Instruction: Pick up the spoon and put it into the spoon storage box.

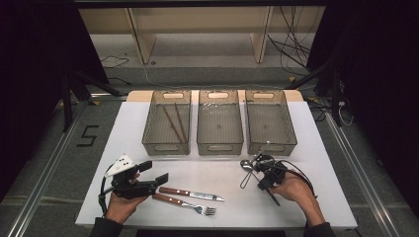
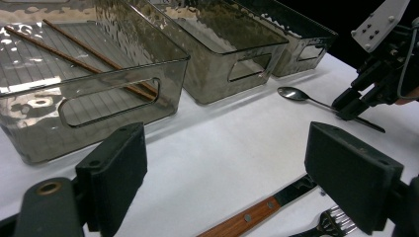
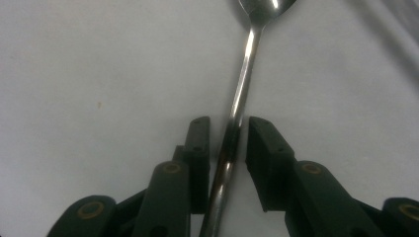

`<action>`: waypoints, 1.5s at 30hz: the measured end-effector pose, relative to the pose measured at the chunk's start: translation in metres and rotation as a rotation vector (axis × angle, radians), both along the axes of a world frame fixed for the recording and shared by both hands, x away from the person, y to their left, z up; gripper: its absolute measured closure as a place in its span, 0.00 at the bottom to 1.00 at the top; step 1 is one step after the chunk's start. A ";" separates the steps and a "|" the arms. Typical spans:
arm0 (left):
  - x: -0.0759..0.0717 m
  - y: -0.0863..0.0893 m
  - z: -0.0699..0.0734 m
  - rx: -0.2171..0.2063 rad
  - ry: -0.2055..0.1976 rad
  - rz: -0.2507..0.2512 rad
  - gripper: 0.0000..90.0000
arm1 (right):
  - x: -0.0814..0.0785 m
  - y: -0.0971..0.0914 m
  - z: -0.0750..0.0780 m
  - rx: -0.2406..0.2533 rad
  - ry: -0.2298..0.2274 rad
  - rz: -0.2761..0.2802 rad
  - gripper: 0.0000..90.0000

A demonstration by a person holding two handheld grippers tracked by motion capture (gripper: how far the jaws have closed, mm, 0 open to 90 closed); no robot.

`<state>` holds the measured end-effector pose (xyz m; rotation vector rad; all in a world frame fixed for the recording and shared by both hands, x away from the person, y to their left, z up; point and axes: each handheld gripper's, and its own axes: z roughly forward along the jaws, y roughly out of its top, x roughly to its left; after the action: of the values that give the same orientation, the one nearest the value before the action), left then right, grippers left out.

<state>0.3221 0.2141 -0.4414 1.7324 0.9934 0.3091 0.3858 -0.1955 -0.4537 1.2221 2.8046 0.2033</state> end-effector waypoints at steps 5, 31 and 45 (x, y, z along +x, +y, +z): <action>0.000 0.000 0.000 0.002 0.001 -0.001 0.18 | 0.005 -0.002 0.000 0.007 0.028 -0.010 0.85; 0.001 -0.001 -0.001 0.011 0.001 -0.005 0.18 | 0.010 0.002 0.001 -0.002 0.040 0.023 0.95; 0.000 0.000 0.000 0.010 -0.002 0.001 0.18 | 0.007 0.002 0.009 0.050 0.018 0.060 0.95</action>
<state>0.3223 0.2139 -0.4414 1.7403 0.9933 0.3165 0.3924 -0.1937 -0.4450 1.1555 2.8709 0.2686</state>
